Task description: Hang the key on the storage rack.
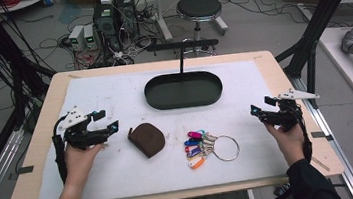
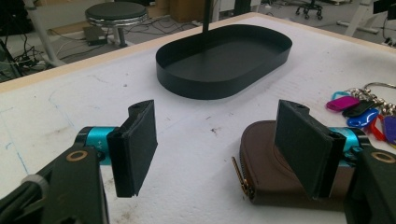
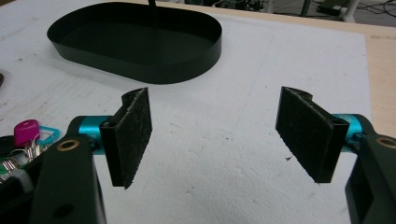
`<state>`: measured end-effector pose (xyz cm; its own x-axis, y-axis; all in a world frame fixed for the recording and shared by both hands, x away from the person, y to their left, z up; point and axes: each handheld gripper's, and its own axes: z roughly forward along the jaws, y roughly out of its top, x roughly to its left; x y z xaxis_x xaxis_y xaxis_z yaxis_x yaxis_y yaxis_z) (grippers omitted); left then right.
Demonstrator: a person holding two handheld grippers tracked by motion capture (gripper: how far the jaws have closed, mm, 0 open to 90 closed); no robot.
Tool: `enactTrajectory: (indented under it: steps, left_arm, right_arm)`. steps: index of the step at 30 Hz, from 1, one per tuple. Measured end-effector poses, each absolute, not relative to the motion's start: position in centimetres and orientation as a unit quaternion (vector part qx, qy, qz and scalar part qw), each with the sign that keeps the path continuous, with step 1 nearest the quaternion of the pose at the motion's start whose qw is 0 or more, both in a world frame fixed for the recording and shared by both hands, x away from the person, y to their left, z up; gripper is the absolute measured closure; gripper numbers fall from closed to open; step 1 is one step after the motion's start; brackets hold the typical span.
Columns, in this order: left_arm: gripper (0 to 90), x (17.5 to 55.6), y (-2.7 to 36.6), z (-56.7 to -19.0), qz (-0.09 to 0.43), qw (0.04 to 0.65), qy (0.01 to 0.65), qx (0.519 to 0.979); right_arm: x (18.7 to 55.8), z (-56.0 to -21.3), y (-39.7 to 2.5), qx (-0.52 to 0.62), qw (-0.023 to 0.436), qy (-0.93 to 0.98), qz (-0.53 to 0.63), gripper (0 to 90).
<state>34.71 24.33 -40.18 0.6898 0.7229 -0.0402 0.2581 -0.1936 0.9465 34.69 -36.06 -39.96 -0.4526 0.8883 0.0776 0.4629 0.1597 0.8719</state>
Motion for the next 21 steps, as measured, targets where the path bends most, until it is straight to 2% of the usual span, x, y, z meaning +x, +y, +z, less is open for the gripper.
enactTrajectory:
  steps: [13,21]
  left_arm:
    - [30.2,35.0,24.0,-40.3,0.216,0.537,0.336,0.743]
    - [30.2,35.1,23.3,-40.3,0.208,0.539,0.332,0.746]
  right_arm:
    - [34.8,-40.3,-36.7,0.472,0.24,0.724,0.441,27.4]
    - [34.2,-40.2,-36.9,0.466,0.246,0.726,0.442,30.6]
